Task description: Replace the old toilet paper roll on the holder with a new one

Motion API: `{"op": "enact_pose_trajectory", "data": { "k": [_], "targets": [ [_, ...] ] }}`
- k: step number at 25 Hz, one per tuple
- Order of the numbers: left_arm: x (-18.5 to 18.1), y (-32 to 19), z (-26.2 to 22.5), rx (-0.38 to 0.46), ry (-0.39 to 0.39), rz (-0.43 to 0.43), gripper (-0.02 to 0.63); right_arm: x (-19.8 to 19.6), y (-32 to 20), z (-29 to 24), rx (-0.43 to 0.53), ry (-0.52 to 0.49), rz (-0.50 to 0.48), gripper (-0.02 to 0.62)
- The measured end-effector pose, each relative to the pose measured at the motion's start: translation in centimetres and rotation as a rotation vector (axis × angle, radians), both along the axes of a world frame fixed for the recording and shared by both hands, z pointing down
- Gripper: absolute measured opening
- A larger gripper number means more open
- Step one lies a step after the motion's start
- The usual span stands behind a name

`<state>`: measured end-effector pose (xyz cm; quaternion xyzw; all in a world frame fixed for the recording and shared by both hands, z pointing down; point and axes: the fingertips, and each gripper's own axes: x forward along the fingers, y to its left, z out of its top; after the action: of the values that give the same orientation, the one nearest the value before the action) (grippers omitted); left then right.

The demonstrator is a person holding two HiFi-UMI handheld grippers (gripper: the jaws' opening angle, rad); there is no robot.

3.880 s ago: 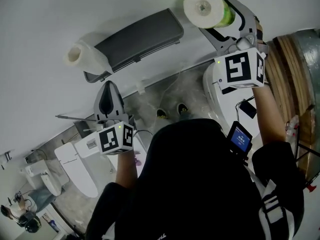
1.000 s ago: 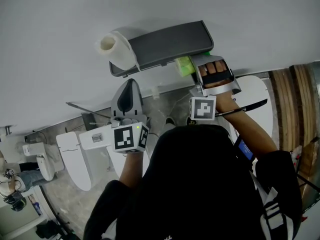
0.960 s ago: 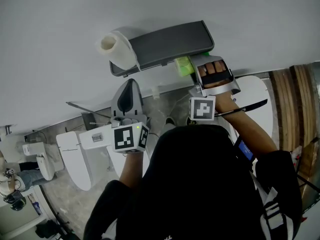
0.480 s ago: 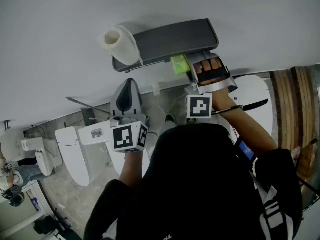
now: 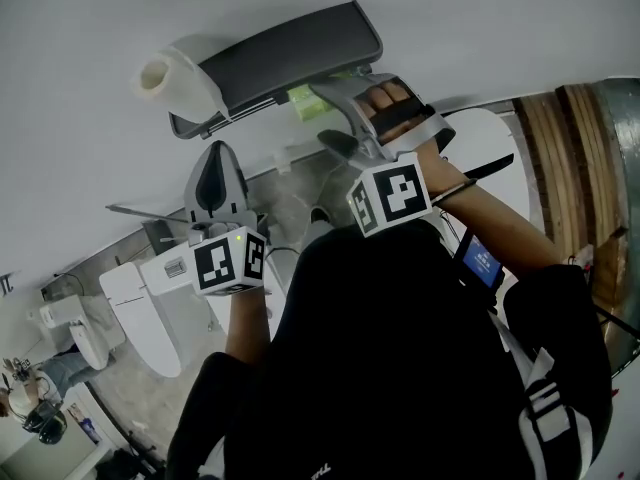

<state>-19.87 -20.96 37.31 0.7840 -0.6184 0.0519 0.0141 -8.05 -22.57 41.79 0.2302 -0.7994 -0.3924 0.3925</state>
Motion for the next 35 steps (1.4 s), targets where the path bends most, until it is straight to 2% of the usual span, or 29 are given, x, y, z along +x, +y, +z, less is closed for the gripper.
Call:
{"op": "enact_pose_trajectory", "data": {
  "k": [6, 9, 10, 13, 14, 17, 22, 24, 27, 35],
  "targets": [
    [1.2, -0.2, -0.3, 0.011, -0.002, 0.021, 0.022, -0.9, 3.9, -7.1, -0.179, -0.312, -0.187, 0.408],
    [1.7, -0.3, -0.5, 0.019, -0.003, 0.033, 0.021, 0.2, 3.9, -11.3, -0.156, -0.467, -0.207, 0.388],
    [1.9, -0.2, -0.5, 0.018, -0.004, 0.037, 0.023, 0.9, 3.6, -12.4, -0.128, -0.516, -0.195, 0.357],
    [2.5, -0.1, -0.7, 0.018, -0.001, 0.044, 0.021, 3.8, 2.1, -15.4, -0.059, -0.658, -0.138, 0.149],
    [2.6, -0.1, -0.8, 0.020, -0.002, 0.046, 0.021, 5.0, 1.5, -16.0, -0.055, -0.707, -0.106, 0.113],
    [3.0, 0.1, -0.9, 0.025, -0.004, 0.050, 0.021, 8.8, -0.4, -16.9, -0.112, -0.905, 0.013, 0.050],
    [3.5, 0.4, -0.6, 0.022, -0.001, 0.052, 0.021, 13.3, -2.6, -14.2, -0.313, -1.165, 0.124, 0.031],
    [3.7, 0.4, -0.5, 0.019, -0.002, 0.053, 0.021, 14.4, -2.9, -11.8, -0.391, -1.211, 0.178, 0.029],
    [4.0, 0.4, -0.4, 0.015, -0.005, 0.055, 0.021, 15.2, -3.0, -8.7, -0.459, -1.218, 0.245, 0.023],
    [5.1, 0.1, -0.3, 0.012, -0.011, 0.068, 0.021, 16.2, -2.9, -6.9, -0.469, -1.203, 0.284, 0.023]
  ]
}}
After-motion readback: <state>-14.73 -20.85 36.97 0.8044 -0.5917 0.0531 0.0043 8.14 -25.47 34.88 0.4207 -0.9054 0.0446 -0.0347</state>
